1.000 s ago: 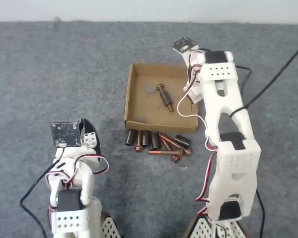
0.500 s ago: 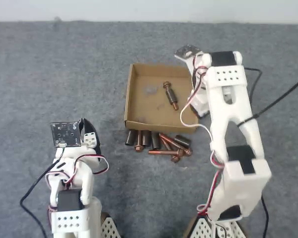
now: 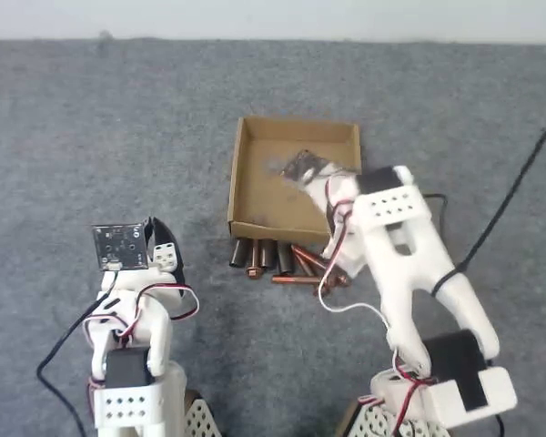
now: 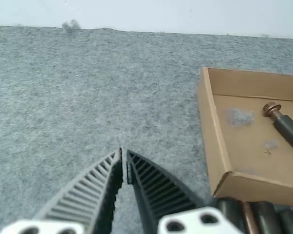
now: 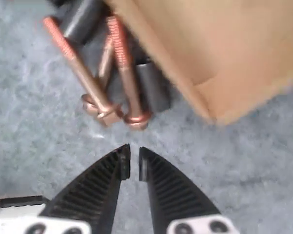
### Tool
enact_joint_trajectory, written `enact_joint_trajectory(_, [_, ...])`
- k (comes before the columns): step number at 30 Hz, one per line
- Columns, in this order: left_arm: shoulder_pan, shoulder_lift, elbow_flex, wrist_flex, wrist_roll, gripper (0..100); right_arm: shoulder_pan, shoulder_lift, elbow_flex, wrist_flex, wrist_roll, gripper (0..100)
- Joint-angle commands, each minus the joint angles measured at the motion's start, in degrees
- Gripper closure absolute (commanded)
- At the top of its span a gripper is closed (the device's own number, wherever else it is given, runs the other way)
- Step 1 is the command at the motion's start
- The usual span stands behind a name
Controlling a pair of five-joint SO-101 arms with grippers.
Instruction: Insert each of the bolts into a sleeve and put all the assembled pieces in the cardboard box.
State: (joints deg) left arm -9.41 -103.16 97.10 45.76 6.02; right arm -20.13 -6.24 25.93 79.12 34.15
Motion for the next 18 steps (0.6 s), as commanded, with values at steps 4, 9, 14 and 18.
enact_joint_trajectory(4, [0.09,-0.26,-0.48,-0.09,-0.18,99,-0.66,-2.95,4.04,-9.54,1.58,89.4])
enact_joint_trajectory(9, [0.09,-0.26,-0.48,-0.18,-0.18,99,-0.75,-2.95,8.18,-15.34,1.67,89.0])
enact_joint_trajectory(14, [0.09,-0.26,-0.48,-0.18,-0.18,99,-4.35,-2.95,12.13,-19.74,2.99,88.9])
enact_joint_trajectory(18, [0.09,-0.26,-0.48,-0.18,-0.18,99,-5.05,-2.86,13.27,-22.90,4.40,88.9])
